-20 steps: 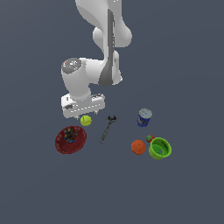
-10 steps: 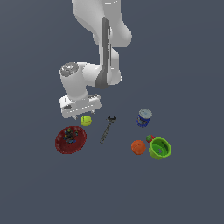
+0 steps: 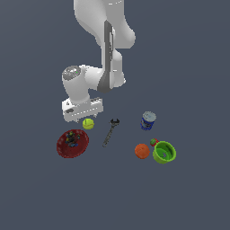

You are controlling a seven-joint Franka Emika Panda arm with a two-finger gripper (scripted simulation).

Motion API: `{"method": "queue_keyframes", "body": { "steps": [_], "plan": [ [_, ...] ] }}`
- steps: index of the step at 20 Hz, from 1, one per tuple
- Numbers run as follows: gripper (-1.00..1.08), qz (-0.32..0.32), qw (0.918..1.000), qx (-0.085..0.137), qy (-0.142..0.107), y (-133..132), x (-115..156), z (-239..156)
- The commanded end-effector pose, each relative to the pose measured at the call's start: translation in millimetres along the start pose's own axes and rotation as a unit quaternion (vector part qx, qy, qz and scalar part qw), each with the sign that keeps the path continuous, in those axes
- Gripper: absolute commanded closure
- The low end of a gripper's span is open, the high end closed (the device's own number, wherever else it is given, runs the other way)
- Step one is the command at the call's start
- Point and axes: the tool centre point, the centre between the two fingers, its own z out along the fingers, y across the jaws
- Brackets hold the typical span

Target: Pick up a designated object from a clutter of objects.

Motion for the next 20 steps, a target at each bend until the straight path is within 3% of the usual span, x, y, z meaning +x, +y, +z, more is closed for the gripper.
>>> {"method": "queue_keyframes", "body": {
  "steps": [1, 14, 15, 20],
  "plan": [
    [-0.92, 0.000, 1.0000, 0.000, 0.000, 0, -1, 7],
    [-0.92, -0.001, 1.0000, 0.000, 0.000, 0, -1, 45],
    [1.08, -0.001, 1.0000, 0.000, 0.000, 0, -1, 45],
    [1.08, -0.001, 1.0000, 0.000, 0.000, 0, -1, 45]
  ]
}}
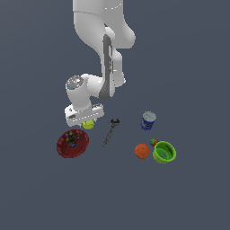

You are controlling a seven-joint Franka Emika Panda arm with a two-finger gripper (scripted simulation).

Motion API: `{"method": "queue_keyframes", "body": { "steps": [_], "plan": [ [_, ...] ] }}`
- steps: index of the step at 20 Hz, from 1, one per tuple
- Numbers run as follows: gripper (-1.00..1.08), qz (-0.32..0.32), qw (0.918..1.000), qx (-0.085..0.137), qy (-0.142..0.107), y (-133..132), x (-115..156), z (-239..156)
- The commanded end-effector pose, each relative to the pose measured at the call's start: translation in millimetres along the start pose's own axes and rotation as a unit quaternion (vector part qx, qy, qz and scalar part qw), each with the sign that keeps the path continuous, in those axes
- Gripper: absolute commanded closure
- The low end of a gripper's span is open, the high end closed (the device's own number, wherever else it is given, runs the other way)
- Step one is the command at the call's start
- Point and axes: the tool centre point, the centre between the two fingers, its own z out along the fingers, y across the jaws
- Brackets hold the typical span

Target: Pick up a designated object from a clutter of objects.

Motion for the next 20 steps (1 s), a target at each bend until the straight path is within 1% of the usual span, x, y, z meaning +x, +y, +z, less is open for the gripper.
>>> {"method": "queue_keyframes", "body": {
  "steps": [1, 11, 15, 20],
  "plan": [
    [1.08, -0.001, 1.0000, 0.001, -0.001, -1, 0, 1],
    [1.08, 0.000, 1.0000, 0.000, 0.000, 2, 2, -8],
    [1.08, 0.000, 1.0000, 0.000, 0.000, 6, 6, -23],
    [1.08, 0.000, 1.0000, 0.000, 0.000, 14, 14, -51]
  ]
}}
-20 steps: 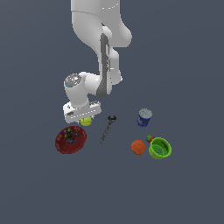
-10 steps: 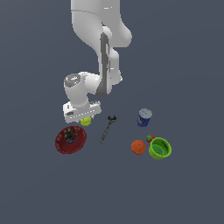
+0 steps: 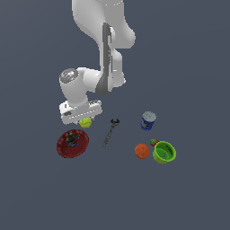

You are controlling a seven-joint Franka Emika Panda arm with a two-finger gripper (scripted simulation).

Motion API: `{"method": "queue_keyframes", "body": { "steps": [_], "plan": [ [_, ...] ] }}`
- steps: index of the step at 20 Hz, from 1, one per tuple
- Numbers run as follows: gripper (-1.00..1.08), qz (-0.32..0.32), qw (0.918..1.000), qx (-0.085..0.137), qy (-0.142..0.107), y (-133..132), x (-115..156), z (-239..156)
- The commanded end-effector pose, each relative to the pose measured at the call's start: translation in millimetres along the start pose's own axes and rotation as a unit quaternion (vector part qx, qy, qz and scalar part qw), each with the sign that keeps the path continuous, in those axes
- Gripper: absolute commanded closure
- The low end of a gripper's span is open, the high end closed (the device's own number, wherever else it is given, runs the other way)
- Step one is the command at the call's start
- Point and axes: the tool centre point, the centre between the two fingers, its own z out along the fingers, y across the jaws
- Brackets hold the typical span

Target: Pick up a designated object from a clutter of objects.

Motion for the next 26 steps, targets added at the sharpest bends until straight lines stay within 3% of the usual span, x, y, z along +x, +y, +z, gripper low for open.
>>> {"method": "queue_keyframes", "body": {
  "steps": [1, 26],
  "plan": [
    [1.08, 0.000, 1.0000, -0.001, 0.001, 5, 5, -17],
    [1.08, 0.000, 1.0000, -0.001, 0.000, 68, 68, -238]
  ]
}}
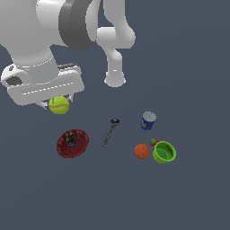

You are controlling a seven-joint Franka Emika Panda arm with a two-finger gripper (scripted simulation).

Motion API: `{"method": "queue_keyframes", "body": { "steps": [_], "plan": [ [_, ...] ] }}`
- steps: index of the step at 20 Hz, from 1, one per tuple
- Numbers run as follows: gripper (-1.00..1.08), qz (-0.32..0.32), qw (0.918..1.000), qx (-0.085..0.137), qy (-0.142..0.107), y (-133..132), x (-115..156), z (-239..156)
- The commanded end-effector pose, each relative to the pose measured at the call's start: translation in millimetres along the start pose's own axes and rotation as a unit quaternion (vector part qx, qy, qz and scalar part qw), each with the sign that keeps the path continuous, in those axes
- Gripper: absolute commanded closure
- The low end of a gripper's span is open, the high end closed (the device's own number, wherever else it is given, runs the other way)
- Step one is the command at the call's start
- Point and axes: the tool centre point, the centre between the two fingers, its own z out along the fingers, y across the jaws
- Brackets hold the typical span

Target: Pick up a designated object from a clutter of objects.

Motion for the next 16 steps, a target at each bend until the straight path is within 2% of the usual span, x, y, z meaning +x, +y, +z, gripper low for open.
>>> {"method": "queue_keyframes", "body": {
  "steps": [1, 10, 16],
  "plan": [
    [1.08, 0.000, 1.0000, 0.000, 0.000, 6, 6, -21],
    [1.08, -0.001, 1.0000, 0.000, 0.000, 24, 26, -80],
    [1.08, -0.001, 1.0000, 0.000, 0.001, 33, 35, -106]
  ]
}}
